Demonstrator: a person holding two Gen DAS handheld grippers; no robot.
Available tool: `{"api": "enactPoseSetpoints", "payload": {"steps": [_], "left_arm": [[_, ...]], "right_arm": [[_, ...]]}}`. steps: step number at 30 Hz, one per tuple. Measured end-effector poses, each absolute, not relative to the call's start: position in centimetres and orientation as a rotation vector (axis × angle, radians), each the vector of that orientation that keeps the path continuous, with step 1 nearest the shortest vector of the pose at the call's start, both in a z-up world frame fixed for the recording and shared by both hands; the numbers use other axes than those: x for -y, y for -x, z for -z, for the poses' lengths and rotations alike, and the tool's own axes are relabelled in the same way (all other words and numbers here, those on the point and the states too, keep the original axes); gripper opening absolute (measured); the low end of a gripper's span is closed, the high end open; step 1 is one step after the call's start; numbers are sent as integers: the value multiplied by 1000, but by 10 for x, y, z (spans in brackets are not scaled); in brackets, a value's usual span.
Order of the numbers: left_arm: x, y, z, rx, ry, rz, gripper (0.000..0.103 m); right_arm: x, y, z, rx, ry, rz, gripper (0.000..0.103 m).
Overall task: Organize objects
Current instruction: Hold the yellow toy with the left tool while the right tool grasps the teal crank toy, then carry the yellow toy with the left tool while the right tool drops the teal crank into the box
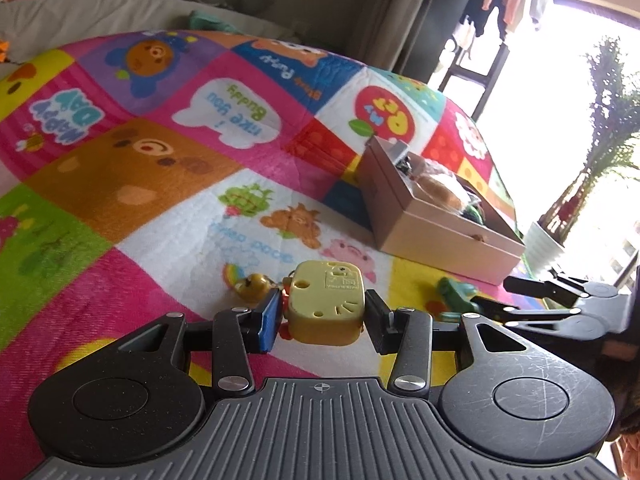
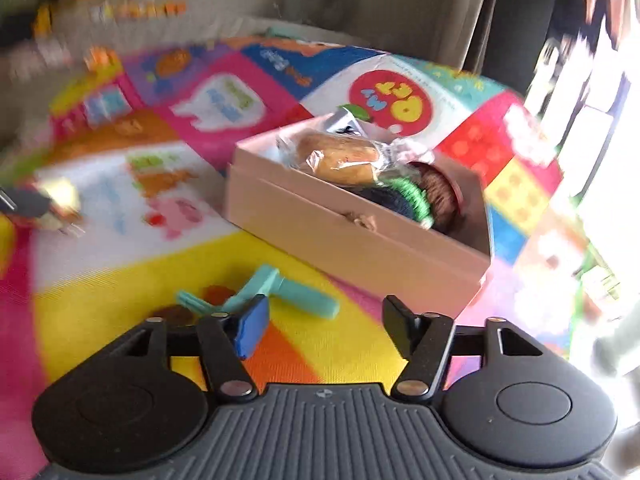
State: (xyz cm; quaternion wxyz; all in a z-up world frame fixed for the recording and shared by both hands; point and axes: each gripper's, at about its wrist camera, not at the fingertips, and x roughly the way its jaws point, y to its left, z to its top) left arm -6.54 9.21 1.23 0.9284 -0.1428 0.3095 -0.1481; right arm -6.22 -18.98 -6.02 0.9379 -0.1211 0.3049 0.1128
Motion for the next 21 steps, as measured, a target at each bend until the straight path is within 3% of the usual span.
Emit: {"api": "enactPoseSetpoints", "payload": {"steps": [2,14,17,21], "left_arm": [[-90,65,-11,-646,285,310,48],[-96,66,-8,-654,298,293,48],[-94,67,-7,-658,293,298,48],[-91,69,-8,-668,271,296,48]], "right_arm": [[192,66,56,-616,218,-295,81],[157,43,68,-660,153,-508,82],[148,34,73,-674,193,-511,82],[151,34,71,-708,192,-508,70]]}}
